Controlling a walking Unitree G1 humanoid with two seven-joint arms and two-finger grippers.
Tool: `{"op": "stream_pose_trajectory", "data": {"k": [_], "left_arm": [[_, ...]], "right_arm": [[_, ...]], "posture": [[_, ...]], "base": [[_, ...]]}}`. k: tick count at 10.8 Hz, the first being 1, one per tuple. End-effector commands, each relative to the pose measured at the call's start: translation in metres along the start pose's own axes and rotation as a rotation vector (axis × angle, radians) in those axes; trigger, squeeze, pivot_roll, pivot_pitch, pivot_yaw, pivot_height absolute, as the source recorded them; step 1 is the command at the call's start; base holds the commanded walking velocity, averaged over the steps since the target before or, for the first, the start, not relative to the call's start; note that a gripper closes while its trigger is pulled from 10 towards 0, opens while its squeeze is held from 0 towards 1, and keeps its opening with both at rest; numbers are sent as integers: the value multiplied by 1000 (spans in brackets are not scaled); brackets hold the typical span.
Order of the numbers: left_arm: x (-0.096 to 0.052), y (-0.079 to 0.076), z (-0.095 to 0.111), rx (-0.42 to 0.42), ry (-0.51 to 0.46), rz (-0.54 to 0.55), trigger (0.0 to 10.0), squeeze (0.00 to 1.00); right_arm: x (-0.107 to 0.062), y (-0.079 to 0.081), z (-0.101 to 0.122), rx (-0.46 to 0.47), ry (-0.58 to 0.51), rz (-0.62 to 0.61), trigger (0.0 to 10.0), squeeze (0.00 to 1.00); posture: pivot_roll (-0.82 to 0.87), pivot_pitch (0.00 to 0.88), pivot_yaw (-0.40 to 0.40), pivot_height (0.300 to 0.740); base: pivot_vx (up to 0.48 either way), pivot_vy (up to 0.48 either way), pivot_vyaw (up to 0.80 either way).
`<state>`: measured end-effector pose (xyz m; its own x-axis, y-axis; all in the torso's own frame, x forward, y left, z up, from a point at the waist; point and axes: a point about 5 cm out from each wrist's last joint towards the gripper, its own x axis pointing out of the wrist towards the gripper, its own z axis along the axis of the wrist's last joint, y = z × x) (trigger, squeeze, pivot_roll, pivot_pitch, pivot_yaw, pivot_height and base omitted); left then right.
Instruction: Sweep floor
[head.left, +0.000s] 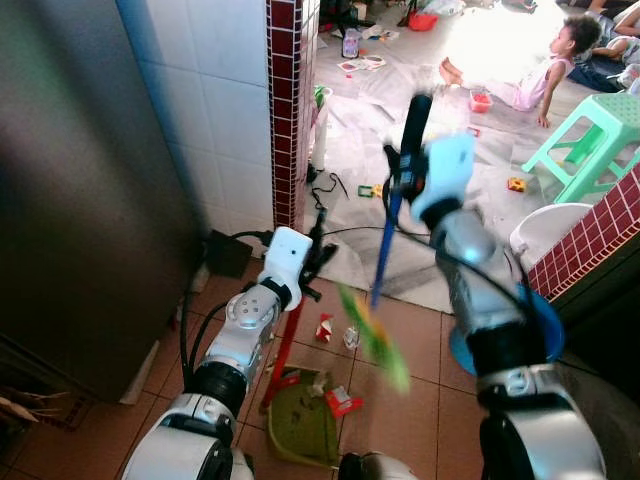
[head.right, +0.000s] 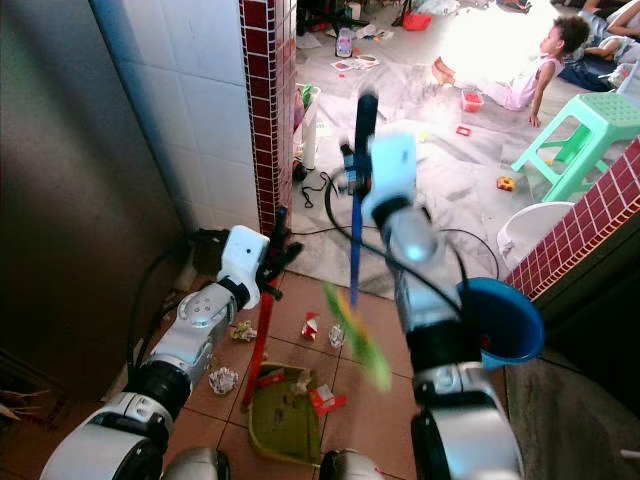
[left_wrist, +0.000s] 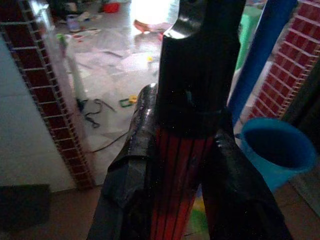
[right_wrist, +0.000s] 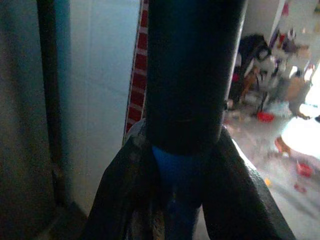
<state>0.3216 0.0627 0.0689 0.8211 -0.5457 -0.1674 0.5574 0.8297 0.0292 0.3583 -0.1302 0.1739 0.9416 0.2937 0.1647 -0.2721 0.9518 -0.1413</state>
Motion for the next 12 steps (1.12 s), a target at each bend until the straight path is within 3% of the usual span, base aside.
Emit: {"op": "stream_pose_trajectory", "data": {"k": [1, 4, 6, 8, 10, 12], "left_arm": [[-5, -17, -26, -109, 104, -63, 10000, 0], [-5, -19, -26, -74, 129, -68, 10000, 0], [-5, -16, -23, -95, 112, -50, 10000, 0], [-5, -15, -23, -99, 115, -41, 10000, 0], [-5, -15, -24, -101, 120, -39, 10000, 0], [-6, -15, -24, -102, 123, -38, 10000, 0]], "right_arm": [[2, -3, 6, -58, -31, -20, 10000, 0], [-4, 4, -18, -42, 93, -43, 10000, 0], [-6, 19, -29, 138, 158, -37, 10000, 0], [2, 16, -13, 344, 94, -53, 10000, 0], [9, 4, 8, 362, 4, -61, 10000, 0], [15, -7, 35, 242, -97, -59, 10000, 0]], "posture": [[-19, 37, -65, 740], [-21, 40, -60, 740], [-18, 38, -59, 740], [-16, 37, -61, 740], [-21, 35, -62, 740], [-21, 35, -62, 740]], "base": [[0, 0, 0], [0, 0, 0], [0, 0, 0], [0, 0, 0], [0, 0, 0], [0, 0, 0]]}}
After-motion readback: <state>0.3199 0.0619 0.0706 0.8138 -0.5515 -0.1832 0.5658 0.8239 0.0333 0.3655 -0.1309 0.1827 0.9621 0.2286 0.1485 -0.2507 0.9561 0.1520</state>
